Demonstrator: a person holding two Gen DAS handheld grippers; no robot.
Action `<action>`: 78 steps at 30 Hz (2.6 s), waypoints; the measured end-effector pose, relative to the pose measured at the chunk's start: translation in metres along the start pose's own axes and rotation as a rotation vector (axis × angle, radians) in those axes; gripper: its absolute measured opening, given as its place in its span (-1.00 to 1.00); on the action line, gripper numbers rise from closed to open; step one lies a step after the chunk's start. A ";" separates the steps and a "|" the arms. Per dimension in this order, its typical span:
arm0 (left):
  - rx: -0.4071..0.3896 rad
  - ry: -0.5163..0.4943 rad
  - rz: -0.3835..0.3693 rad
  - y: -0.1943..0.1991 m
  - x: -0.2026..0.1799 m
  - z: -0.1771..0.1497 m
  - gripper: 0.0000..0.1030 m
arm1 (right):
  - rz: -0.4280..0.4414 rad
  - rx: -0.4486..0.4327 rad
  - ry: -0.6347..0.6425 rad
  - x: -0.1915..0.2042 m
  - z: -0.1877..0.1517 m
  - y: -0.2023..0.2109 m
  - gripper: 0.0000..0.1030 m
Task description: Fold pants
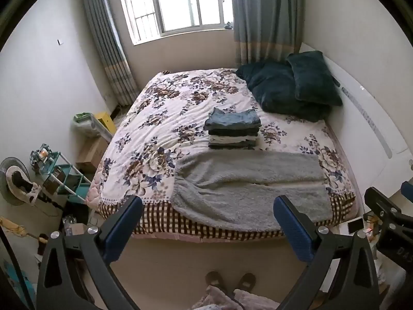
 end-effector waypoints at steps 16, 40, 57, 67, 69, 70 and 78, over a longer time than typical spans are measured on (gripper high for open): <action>-0.009 -0.012 0.017 0.001 0.000 0.000 1.00 | 0.000 -0.005 0.001 0.001 0.001 0.000 0.95; -0.002 -0.010 0.017 0.003 0.007 0.004 1.00 | 0.003 0.004 0.003 0.002 0.000 -0.003 0.95; -0.003 -0.010 0.015 -0.001 0.008 0.004 1.00 | 0.005 0.004 0.004 0.007 -0.003 -0.003 0.95; -0.006 -0.009 0.016 -0.001 0.008 0.004 1.00 | 0.009 0.005 0.004 0.007 0.001 -0.006 0.95; -0.005 -0.008 0.014 -0.001 0.008 0.004 1.00 | 0.009 0.004 0.004 0.008 0.001 -0.006 0.95; -0.005 -0.006 0.013 -0.001 0.009 0.004 1.00 | 0.007 0.003 0.005 0.008 0.001 -0.006 0.95; -0.008 -0.007 0.013 0.000 0.004 0.007 1.00 | 0.009 0.004 0.005 0.008 0.002 -0.006 0.95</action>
Point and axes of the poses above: each gripper's, at about its wrist camera, not at the fingertips, and y roughly against the way its jaws point, x to its left, z to its top, the point moved 9 cm from there along -y, roughly the way its jaws point, and after that the axes turned 6 degrees about y, right-handed, at the moved point
